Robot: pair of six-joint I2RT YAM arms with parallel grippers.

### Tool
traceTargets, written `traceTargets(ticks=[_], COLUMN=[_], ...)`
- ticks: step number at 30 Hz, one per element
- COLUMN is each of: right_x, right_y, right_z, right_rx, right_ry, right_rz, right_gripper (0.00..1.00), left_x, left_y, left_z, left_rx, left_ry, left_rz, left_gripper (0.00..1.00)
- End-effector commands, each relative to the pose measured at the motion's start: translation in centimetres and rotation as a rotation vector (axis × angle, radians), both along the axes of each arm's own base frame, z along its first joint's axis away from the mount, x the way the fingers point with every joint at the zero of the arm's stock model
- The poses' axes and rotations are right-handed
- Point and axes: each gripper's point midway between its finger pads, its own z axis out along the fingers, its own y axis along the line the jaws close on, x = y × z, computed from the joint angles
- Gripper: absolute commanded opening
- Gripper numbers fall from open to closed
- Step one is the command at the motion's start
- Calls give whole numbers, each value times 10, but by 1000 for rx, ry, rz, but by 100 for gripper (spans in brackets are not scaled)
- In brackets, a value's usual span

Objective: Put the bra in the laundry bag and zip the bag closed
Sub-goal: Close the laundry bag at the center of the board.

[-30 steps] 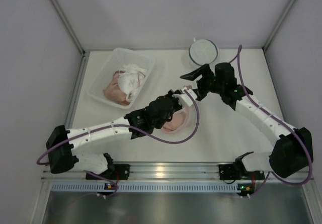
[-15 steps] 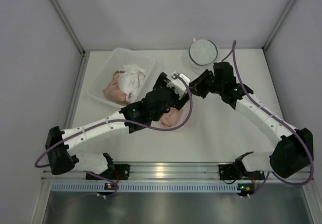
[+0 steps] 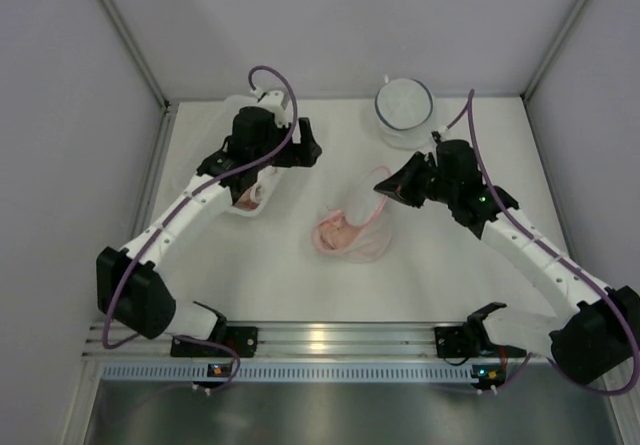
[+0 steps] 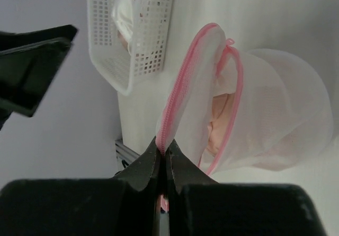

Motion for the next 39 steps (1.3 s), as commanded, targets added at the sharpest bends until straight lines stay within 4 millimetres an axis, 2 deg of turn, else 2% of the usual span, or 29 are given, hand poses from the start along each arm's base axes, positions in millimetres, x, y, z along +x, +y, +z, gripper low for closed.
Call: traceTargets(ticks=[1,5,6,7,9,16,19,21,25,28,29,32,37,39], right_x=[2,5,8,7,12,25,31,36,42,44,44,45,46,47], right_y=[1,3,4,7,9,13,17,18,23,25,26,25,25,26], right_z=[24,21,22,22,26,39,47,48,56,54,53,53,55,55], right_rx=[4,27,40,54,58,72,106,106,110,107,106,104,100,98], right_ry=[-124,-69,-63,-49,-46,-64,-62,-61,-78,-66,-66,-65,-71,-72], right_rz=[9,-12,-14,-3,4,-19,-14,-12,-2,5,7,6,6,9], right_gripper=[0,0,0,0,0,0,0,0,0,0,0,0,0,0], left_x=[-27,-48,-55,-63,-73,-84,-85,-86,-89,-84,-80,-76,-78,-85], left_y=[-29,-27,-26,-26,-31,-46,-45,-45,-49,-48,-47,-49,-52,-60], left_z=[-44,-55,-52,-61,-64,-101,-120,-131,-138,-141,-140,-136,-137,-138], left_rx=[-61,-12,6,18,11,47,64,80,97,112,103,62,36,22], left_ry=[196,170,137,147,148,248,302,327,346,356,367,394,420,436], left_rz=[-248,-350,-395,-426,-489,-525,-496,-486,-478,-420,-369,-310,-238,-229], left_gripper=[94,94,94,94,94,87,81,76,66,54,43,29,18,15])
